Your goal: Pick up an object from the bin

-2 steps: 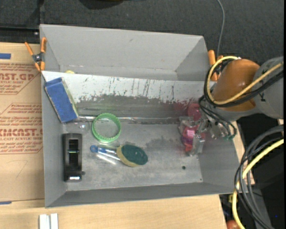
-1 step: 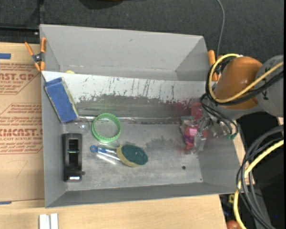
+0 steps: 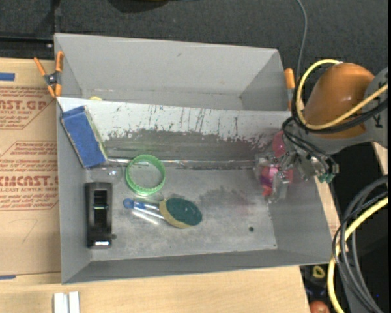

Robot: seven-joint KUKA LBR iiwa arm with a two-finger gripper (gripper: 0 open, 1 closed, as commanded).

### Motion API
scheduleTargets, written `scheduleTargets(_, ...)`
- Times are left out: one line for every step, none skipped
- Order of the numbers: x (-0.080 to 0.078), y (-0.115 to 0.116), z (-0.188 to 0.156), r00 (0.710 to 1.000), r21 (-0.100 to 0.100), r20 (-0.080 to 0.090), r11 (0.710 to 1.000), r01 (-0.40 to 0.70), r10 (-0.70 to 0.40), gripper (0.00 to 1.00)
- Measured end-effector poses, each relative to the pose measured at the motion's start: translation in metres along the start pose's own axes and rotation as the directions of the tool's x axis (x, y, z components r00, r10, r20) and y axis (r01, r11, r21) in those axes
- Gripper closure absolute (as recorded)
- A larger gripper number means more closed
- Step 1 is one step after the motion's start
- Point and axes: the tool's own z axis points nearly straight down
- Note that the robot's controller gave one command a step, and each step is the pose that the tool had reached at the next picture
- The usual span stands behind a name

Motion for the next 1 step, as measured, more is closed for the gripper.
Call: scheduleTargets(-0.0022, -0.0004, -0.0468, 1.0, 0.004, 0.008, 1.0, -0.001, 0.001, 1.0)
